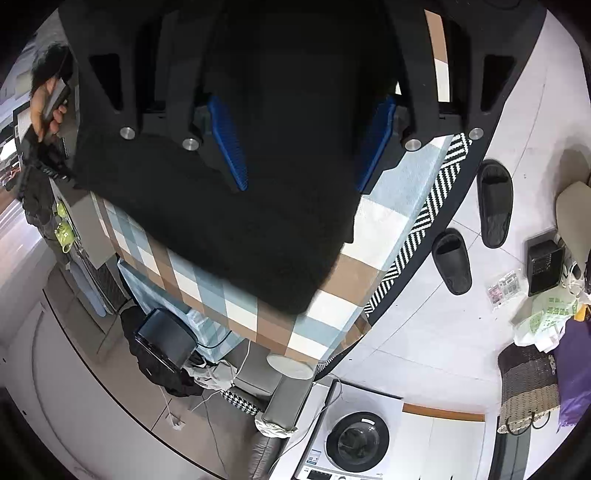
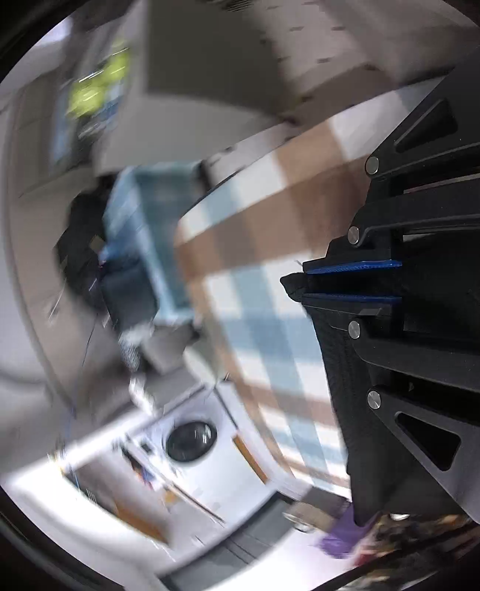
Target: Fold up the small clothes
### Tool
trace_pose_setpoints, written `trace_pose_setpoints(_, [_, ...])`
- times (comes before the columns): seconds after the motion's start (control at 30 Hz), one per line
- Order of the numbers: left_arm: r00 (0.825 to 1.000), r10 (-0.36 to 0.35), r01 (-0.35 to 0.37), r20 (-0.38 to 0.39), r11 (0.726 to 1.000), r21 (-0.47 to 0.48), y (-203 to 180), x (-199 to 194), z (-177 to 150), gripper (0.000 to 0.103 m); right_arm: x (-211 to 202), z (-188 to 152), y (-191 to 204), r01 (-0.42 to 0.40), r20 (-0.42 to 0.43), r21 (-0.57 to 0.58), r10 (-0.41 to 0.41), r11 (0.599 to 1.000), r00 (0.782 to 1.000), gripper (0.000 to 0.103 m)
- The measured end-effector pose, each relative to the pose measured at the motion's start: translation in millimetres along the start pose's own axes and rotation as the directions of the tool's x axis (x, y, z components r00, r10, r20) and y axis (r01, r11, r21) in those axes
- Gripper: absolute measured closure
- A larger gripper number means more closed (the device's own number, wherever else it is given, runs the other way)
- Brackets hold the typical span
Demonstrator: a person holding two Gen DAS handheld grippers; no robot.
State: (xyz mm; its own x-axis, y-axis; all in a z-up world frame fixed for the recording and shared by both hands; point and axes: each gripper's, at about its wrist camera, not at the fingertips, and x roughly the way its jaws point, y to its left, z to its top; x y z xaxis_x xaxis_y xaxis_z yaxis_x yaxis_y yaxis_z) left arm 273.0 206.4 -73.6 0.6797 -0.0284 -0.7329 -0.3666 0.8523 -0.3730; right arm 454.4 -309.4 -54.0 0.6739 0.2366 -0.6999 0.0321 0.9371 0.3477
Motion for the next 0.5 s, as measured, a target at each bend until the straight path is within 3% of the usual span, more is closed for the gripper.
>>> trace_pose_setpoints(0.17, [1.0, 0.019, -0.019, -0.012, 1.0, 0.007, 4.6, 0.1, 1.3, 0.045, 26.7, -4.5, -12.4, 0.038, -0.103, 0.058, -0.032, 0.998, 0.994, 0.086])
trace_pose_setpoints(0.23, [0.999, 0.03, -0.03, -0.023, 0.999, 0.018, 4.8, 0.4, -1.7, 0.045, 22.8, -8.4, -11.3, 0.016, -0.108, 0.047, -0.011, 0.999, 0.994, 0.073])
trace_pose_setpoints(0.3, [0.999, 0.029, -0.029, -0.029, 0.999, 0.025, 3.7, 0.4, -6.9, 0.045, 11.4, -14.1, -8.1, -0.012, -0.112, 0.025, 0.014, 1.0, 0.994, 0.061])
trace_pose_setpoints(0.37, [0.999, 0.034, -0.032, -0.038, 0.999, 0.034, 3.9, -1.4, -13.3, 0.045, -1.3, -23.0, -5.8, -0.051, -0.109, 0.001, 0.051, 0.999, 0.993, 0.06])
trace_pose_setpoints(0.5, [0.998, 0.042, -0.04, -0.044, 0.998, 0.053, 3.9, -11.0, -29.0, 0.045, -36.9, -51.1, 3.4, -0.101, -0.126, -0.074, 0.091, 0.992, 0.988, 0.045])
